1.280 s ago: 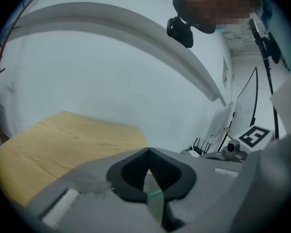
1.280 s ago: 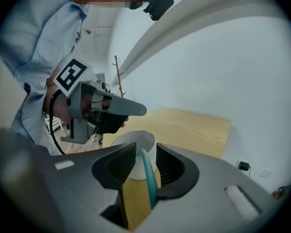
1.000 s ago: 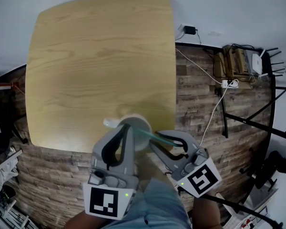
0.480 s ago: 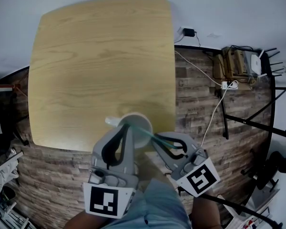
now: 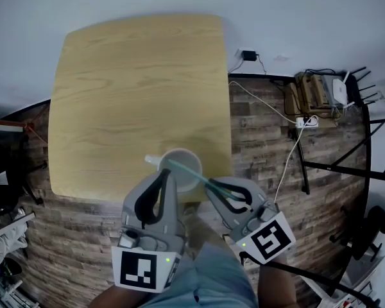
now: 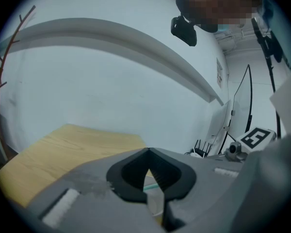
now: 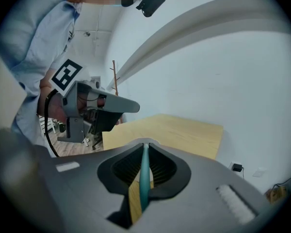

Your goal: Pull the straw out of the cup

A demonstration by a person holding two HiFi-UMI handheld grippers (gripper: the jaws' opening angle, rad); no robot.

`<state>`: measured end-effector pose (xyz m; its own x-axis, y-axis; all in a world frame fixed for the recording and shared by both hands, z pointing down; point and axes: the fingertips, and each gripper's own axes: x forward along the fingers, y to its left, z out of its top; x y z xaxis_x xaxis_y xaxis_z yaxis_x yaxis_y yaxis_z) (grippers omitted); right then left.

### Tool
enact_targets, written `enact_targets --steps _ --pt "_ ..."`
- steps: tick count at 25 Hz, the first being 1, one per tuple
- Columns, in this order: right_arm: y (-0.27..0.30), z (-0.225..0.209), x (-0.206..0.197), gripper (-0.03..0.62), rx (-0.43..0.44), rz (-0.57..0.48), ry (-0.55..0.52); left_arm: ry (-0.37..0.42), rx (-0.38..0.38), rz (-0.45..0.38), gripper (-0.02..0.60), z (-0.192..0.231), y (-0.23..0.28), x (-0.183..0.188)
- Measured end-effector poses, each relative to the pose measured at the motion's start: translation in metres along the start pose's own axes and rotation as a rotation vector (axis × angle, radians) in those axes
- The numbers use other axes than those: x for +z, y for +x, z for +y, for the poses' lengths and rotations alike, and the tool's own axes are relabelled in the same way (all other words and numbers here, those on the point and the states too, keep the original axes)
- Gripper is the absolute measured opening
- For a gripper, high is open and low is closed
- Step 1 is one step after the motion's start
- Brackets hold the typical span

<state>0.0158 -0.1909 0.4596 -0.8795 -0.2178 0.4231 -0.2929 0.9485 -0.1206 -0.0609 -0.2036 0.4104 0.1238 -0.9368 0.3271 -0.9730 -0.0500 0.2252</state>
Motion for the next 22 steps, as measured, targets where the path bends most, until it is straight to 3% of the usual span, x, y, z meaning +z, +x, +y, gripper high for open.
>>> enact_targets --steps 8,22 --pt "-0.023 0.005 0.036 0.040 -0.062 -0.123 -0.014 0.059 -0.004 -0.080 0.008 -0.013 -0.026 0.024" --pt "-0.082 0.025 0.133 0.040 -0.183 -0.372 -0.109 0.170 0.014 -0.271 0.008 -0.047 -0.080 0.083"
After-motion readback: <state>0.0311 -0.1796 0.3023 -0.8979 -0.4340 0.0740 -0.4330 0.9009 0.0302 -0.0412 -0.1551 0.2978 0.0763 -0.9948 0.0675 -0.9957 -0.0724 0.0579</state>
